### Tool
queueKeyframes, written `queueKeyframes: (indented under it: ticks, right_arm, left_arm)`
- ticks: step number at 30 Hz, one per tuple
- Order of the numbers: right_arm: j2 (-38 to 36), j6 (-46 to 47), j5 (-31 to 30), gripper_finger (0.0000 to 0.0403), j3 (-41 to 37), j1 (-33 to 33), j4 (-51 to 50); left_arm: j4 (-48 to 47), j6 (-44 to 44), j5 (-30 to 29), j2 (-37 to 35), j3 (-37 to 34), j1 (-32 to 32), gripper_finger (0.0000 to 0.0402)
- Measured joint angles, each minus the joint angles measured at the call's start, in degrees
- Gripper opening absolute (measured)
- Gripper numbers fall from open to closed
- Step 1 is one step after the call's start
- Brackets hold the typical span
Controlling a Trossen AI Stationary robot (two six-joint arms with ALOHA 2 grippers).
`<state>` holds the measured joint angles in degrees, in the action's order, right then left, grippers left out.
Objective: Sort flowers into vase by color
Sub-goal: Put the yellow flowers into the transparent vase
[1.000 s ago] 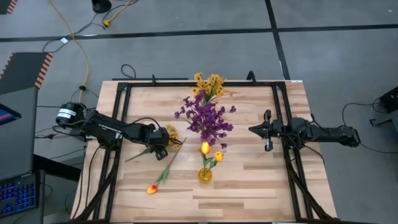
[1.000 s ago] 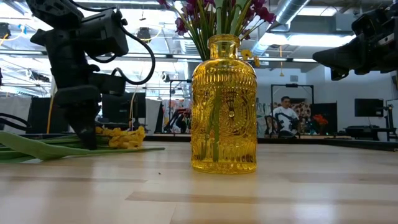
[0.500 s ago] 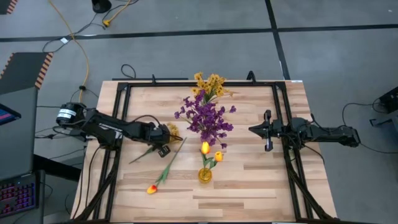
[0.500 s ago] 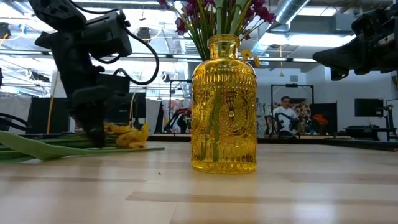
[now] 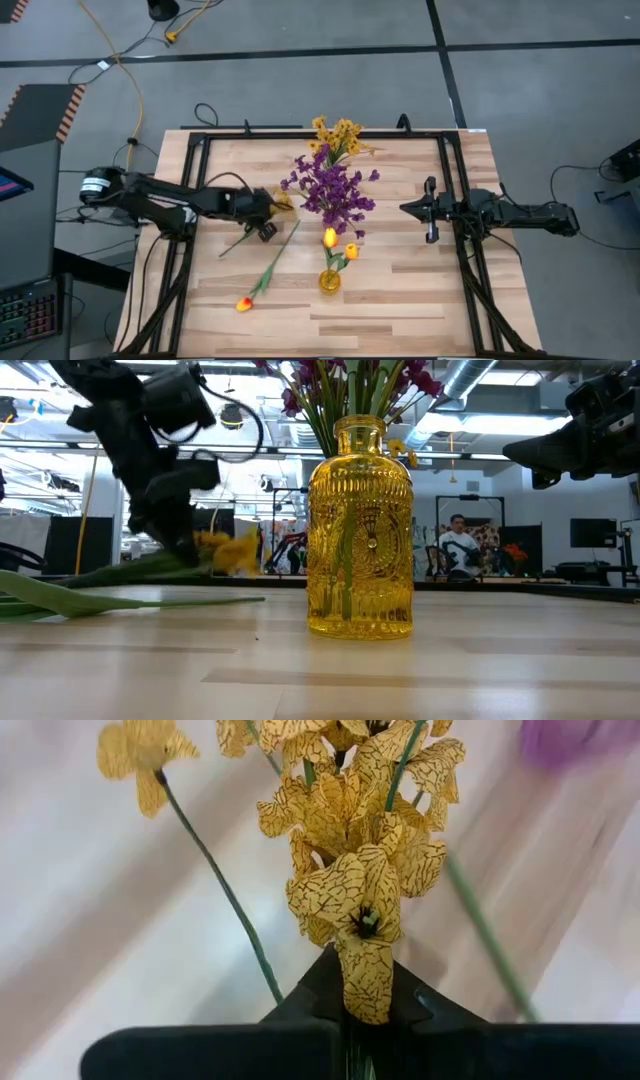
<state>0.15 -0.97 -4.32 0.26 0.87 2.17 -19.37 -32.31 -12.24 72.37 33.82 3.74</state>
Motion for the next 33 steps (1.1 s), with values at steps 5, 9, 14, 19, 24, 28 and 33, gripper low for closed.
queueKeyframes:
  ticks: [5, 9, 14, 19, 24, 28, 33]
  right_arm:
    - [0.00, 0.00, 0.02, 0.0043, 0.00, 0.00, -0.01]
    - [0.00, 0.00, 0.00, 0.0043, 0.00, 0.00, 0.00]
    - [0.00, -0.02, 0.02, 0.0043, 0.00, 0.02, -0.02]
    - [0.02, -0.02, 0.02, 0.0043, 0.02, 0.00, 0.00]
    - [0.01, -0.02, 0.02, 0.0043, 0.00, 0.00, 0.00]
    - [0.00, 0.00, 0.02, 0.0043, 0.02, 0.00, 0.00]
    - [0.01, -0.02, 0.02, 0.0043, 0.01, 0.02, -0.01]
  left_arm:
    - [2.26, 2.20, -5.26, -9.09, 0.00, 2.41, 0.0001]
    - [8.35, 6.31, -9.49, -15.34, 0.00, 3.80, 0.0000]
    - [17.83, 12.20, -12.84, -19.09, 0.00, 5.02, 0.0000]
    - [30.85, 16.76, -12.93, -18.94, -2.53, 6.50, 0.0000]
    - [50.88, 18.36, -9.80, -18.84, -11.04, 9.78, 0.0000]
    - [68.44, 20.76, -3.97, -18.74, -17.16, 12.92, 0.0000]
    - [83.75, 22.13, -0.69, -17.90, -22.67, 15.62, 0.0000]
